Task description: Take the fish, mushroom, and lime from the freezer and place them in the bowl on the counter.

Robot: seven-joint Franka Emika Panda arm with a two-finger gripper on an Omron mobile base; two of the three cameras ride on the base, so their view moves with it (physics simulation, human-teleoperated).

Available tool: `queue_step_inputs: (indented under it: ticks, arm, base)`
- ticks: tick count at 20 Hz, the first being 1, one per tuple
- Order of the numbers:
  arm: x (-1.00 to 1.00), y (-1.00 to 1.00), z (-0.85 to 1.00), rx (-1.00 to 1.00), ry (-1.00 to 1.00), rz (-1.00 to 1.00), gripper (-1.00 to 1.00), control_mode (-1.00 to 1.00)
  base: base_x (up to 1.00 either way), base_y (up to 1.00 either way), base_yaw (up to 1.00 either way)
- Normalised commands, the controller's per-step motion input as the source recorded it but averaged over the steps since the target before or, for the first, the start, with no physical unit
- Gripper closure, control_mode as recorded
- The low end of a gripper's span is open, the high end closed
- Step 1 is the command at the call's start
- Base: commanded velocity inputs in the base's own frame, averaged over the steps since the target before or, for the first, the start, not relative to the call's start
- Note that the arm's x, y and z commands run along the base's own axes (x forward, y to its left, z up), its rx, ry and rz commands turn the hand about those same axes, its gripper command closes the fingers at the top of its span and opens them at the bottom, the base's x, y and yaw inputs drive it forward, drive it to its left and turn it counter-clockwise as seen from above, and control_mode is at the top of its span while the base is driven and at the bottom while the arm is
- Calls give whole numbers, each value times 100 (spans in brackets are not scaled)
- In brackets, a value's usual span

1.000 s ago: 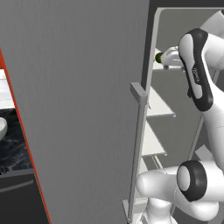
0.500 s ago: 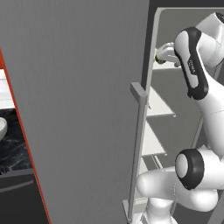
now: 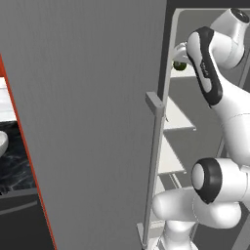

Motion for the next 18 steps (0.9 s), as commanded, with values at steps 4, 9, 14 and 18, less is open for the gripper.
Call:
queue_step_inputs:
  ticks: [4,9,14,18]
  arm:
    - [0,-36,1,0,0,-3,-100,-100]
    - [0,-49,0,0,0,0,-100,-100]
    - [8,-21,0,0,0,-2,-100,-100]
    - [30,0,0,0,0,-3,-100,-100]
  base:
    - [0,0,0]
    - [0,0,0]
    - [0,0,0]
    - [0,0,0]
